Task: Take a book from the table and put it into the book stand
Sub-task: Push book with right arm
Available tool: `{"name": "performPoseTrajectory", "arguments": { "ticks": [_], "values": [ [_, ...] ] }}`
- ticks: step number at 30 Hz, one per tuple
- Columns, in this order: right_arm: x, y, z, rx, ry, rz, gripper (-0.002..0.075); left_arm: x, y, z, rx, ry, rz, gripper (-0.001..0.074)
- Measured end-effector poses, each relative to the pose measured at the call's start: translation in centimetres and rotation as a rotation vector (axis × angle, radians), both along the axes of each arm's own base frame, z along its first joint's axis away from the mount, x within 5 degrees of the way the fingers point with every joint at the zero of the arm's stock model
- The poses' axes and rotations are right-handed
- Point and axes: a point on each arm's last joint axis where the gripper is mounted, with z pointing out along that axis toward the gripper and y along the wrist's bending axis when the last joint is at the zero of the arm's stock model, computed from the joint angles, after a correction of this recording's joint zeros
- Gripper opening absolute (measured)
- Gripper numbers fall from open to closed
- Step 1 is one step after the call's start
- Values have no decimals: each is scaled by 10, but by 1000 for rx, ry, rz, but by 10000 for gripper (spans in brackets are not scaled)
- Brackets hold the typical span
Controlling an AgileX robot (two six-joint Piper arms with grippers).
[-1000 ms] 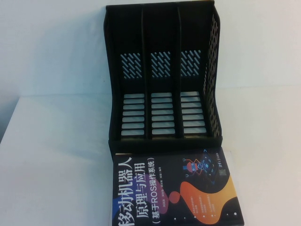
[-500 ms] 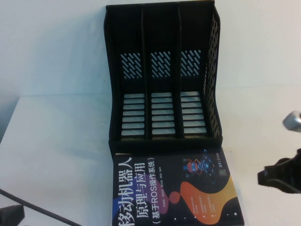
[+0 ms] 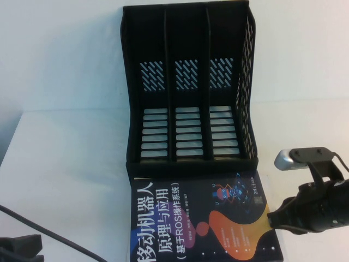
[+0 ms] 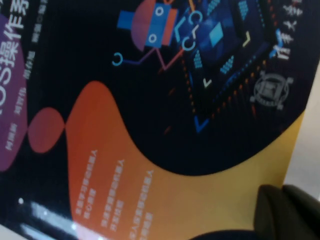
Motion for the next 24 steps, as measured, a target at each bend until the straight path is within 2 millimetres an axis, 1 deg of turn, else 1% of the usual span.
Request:
{"name": "performPoseTrajectory", "arguments": {
  "ticks": [3, 10, 20, 24],
  "values": [
    [4, 1, 2, -12, -17, 13, -2, 0, 0, 0, 0, 0, 0, -3],
    [5, -3, 1, -74, -26, 37, -2, 0, 0, 0, 3, 0, -4, -3],
    [5, -4, 1, -79, -18, 26, -2, 0, 0, 0, 4, -7, -4, -3],
    [6, -3, -3, -82, -5, 26, -2, 0, 0, 1, 0, -8, -4, -3]
  ]
}}
